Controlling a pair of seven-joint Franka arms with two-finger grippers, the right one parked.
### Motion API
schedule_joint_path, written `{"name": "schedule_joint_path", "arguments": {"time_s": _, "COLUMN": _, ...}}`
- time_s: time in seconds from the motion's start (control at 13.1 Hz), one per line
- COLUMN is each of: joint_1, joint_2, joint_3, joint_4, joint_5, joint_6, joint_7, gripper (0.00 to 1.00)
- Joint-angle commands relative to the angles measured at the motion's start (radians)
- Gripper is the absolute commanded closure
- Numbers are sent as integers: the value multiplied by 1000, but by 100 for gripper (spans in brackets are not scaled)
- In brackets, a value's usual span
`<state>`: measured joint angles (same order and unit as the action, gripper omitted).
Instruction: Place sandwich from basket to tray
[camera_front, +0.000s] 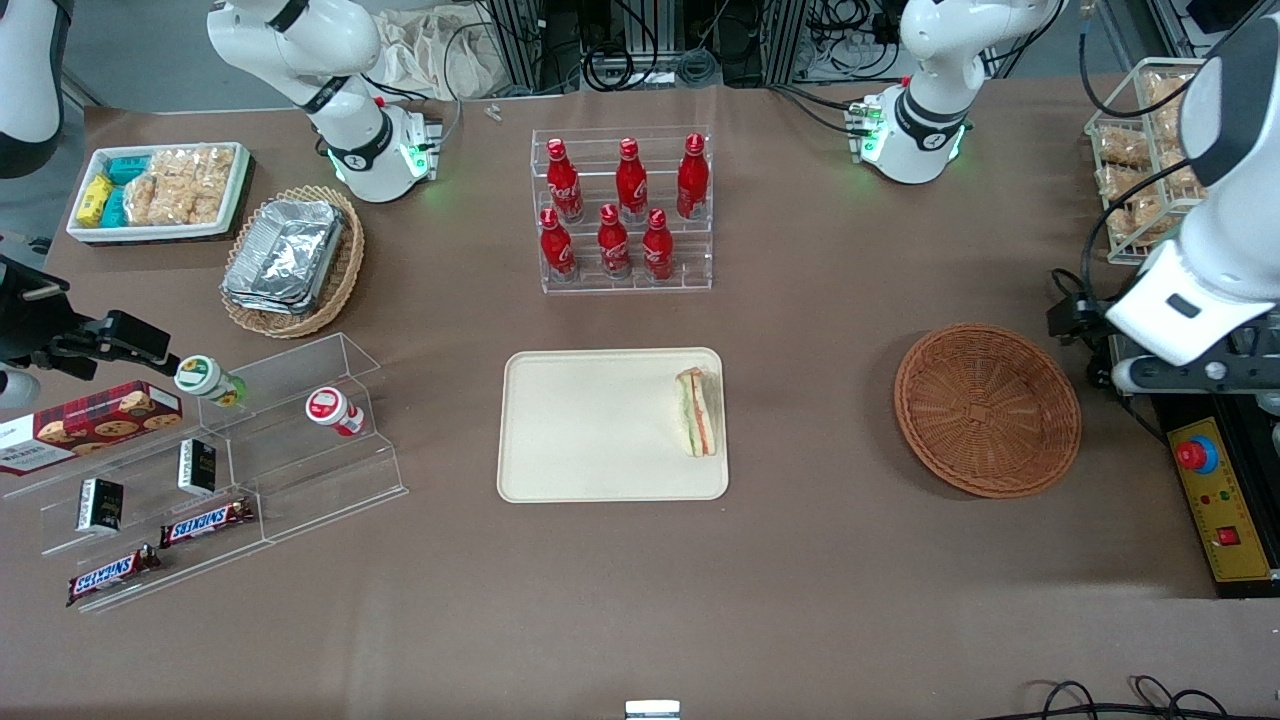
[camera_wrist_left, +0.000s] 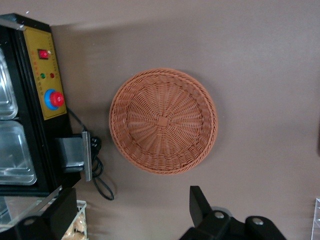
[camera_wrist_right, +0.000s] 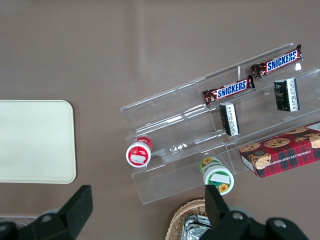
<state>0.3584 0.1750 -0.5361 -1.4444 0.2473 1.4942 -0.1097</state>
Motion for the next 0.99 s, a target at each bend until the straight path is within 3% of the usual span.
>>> {"name": "schedule_joint_path", "arguments": {"time_s": 0.0, "joint_1": 24, "joint_2": -22, "joint_3": -5, "joint_4": 41, "joint_5": -11, "joint_6": -48, "joint_7": 16, "gripper": 0}}
{"name": "schedule_joint_path", "arguments": {"time_s": 0.08, "joint_1": 33, "joint_2": -26, "joint_3": -8, "joint_4": 42, "joint_5": -20, "joint_6": -51, "joint_7": 15, "gripper": 0}}
{"name": "schedule_joint_path", "arguments": {"time_s": 0.23, "joint_1": 91, "joint_2": -29, "joint_3": -8, "joint_4": 42, "joint_5": -116, "joint_6": -49, "joint_7": 27, "gripper": 0}}
{"name": "schedule_joint_path", "arguments": {"time_s": 0.53, "joint_1": 93, "joint_2": -31, "joint_3": -13, "joint_4": 42, "joint_5": -66, "joint_6": -51, "joint_7": -27, "gripper": 0}}
{"name": "schedule_joint_path", "arguments": {"time_s": 0.76, "joint_1": 70, "joint_2": -29, "joint_3": -2, "joint_4": 44, "joint_5": -72, "joint_6": -49, "joint_7": -24, "gripper": 0}}
{"name": "schedule_joint_path", "arguments": {"time_s": 0.84, "joint_1": 6, "joint_2": -31, "joint_3": 69, "joint_4": 44, "joint_5": -75, "joint_6": -49, "joint_7": -24, "gripper": 0}}
{"name": "schedule_joint_path", "arguments": {"time_s": 0.91, "joint_1": -104, "joint_2": -32, "joint_3": 199, "joint_4": 44, "joint_5": -88, "joint_6": -46, "joint_7": -22, "gripper": 0}}
